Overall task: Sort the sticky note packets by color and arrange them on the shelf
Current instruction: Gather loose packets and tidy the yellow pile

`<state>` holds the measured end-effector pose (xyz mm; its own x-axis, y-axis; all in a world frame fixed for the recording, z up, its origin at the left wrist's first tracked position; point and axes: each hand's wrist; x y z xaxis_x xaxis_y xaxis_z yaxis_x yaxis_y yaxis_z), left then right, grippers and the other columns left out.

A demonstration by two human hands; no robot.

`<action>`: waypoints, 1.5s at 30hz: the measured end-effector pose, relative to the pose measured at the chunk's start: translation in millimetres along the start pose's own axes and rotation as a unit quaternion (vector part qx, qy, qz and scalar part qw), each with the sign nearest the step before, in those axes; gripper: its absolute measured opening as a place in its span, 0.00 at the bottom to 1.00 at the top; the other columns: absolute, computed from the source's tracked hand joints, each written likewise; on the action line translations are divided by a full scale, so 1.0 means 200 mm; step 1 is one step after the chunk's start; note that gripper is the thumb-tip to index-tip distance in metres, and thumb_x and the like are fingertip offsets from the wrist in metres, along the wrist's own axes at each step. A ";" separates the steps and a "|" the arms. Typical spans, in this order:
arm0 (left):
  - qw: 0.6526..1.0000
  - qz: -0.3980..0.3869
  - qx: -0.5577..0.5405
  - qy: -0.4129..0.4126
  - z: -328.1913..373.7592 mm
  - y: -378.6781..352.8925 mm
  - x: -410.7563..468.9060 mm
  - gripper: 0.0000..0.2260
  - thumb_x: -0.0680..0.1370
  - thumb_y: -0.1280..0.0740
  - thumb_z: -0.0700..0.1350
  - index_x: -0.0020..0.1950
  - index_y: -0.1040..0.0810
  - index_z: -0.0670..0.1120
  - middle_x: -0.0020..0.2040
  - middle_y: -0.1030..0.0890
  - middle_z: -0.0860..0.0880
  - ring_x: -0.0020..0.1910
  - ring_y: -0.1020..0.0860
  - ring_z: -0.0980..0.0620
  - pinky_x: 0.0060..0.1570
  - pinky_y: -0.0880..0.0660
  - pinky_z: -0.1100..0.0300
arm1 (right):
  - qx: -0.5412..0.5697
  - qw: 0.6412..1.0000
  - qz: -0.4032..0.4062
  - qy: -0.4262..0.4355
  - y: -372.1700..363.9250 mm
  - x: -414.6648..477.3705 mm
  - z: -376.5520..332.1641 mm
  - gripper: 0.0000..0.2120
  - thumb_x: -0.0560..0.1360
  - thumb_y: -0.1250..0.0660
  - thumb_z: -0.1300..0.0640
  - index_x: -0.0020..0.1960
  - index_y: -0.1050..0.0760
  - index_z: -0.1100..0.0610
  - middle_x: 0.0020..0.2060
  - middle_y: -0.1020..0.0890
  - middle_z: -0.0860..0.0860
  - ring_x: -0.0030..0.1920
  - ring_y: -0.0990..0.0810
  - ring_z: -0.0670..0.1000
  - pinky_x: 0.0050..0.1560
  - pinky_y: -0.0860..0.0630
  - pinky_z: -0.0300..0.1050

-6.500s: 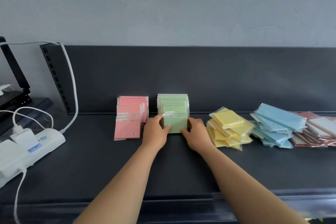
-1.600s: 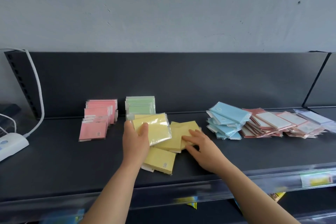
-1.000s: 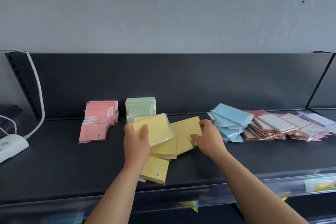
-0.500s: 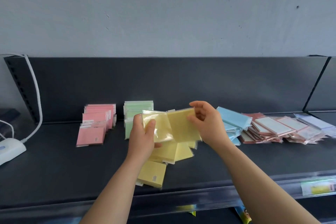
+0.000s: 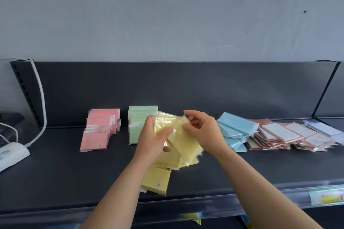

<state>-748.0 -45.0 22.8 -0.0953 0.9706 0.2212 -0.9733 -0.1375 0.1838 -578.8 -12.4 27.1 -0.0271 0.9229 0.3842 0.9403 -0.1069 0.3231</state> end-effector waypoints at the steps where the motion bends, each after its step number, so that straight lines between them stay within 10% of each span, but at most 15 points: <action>1: 1.000 0.008 -0.009 0.008 -0.01 0.00 0.00 0.14 0.78 0.32 0.49 0.59 0.34 0.53 0.63 0.30 0.59 0.44 0.19 0.58 0.38 0.18 0.51 | -0.014 1.000 0.002 -0.008 0.00 -0.01 0.01 0.19 0.72 0.27 0.59 0.62 0.25 0.49 0.48 0.22 0.47 0.47 0.22 0.46 0.53 0.25 0.38; 10: 0.989 0.076 -0.121 0.045 -0.05 0.03 0.00 0.09 0.79 0.33 0.45 0.57 0.30 0.46 0.53 0.22 0.49 0.49 0.20 0.52 0.35 0.19 0.54 | -0.066 0.984 -0.077 -0.147 0.08 -0.10 0.12 0.16 0.74 0.29 0.52 0.59 0.27 0.56 0.41 0.17 0.52 0.33 0.20 0.44 0.35 0.24 0.38; 23: 0.994 0.032 -0.082 0.062 -0.08 0.06 -0.01 0.09 0.82 0.39 0.49 0.61 0.31 0.49 0.58 0.24 0.50 0.38 0.17 0.56 0.50 0.20 0.42 | -0.005 0.987 0.030 -0.155 0.08 -0.08 0.09 0.04 0.77 0.35 0.59 0.50 0.28 0.59 0.35 0.18 0.53 0.31 0.21 0.48 0.40 0.21 0.46; 29: 0.997 0.024 -0.036 0.061 -0.07 -0.01 -0.03 0.16 0.76 0.30 0.44 0.60 0.32 0.51 0.54 0.21 0.54 0.50 0.22 0.57 0.38 0.25 0.65 | 0.117 0.973 0.001 -0.201 0.00 -0.11 0.07 0.08 0.79 0.37 0.59 0.51 0.29 0.64 0.37 0.16 0.61 0.35 0.15 0.54 0.37 0.19 0.44; 34: 0.997 0.032 -0.036 0.067 -0.05 -0.02 -0.03 0.13 0.77 0.31 0.42 0.58 0.31 0.50 0.51 0.21 0.53 0.45 0.22 0.57 0.27 0.28 0.72 | -0.058 0.981 -0.037 -0.180 0.02 -0.12 0.10 0.13 0.75 0.32 0.50 0.46 0.24 0.61 0.35 0.17 0.52 0.32 0.21 0.46 0.36 0.21 0.43; 40: 0.997 -0.017 -0.019 0.066 -0.06 0.00 -0.03 0.12 0.74 0.31 0.39 0.54 0.28 0.48 0.48 0.19 0.47 0.41 0.19 0.49 0.32 0.23 0.63 | -0.051 0.991 -0.016 -0.124 0.05 -0.08 0.10 0.31 0.75 0.31 0.49 0.73 0.40 0.47 0.55 0.22 0.45 0.52 0.21 0.47 0.46 0.24 0.41; 45: 0.998 -0.007 -0.023 0.063 -0.08 0.01 -0.04 0.08 0.77 0.34 0.42 0.54 0.28 0.50 0.49 0.19 0.50 0.46 0.19 0.52 0.37 0.23 0.61 | -0.058 0.992 -0.016 -0.112 0.05 -0.06 0.08 0.16 0.77 0.34 0.56 0.64 0.30 0.48 0.39 0.19 0.51 0.34 0.22 0.49 0.34 0.24 0.40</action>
<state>-752.2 -49.4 6.3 -0.1045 0.9899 0.0955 -0.9830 -0.1174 0.1411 -563.1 -18.0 12.0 0.0316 0.9843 0.1735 0.8946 -0.1052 0.4342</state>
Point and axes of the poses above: each hand's wrist, its own x-axis towards the middle knuckle, its own y-axis out of the back of the hand, z = x × y
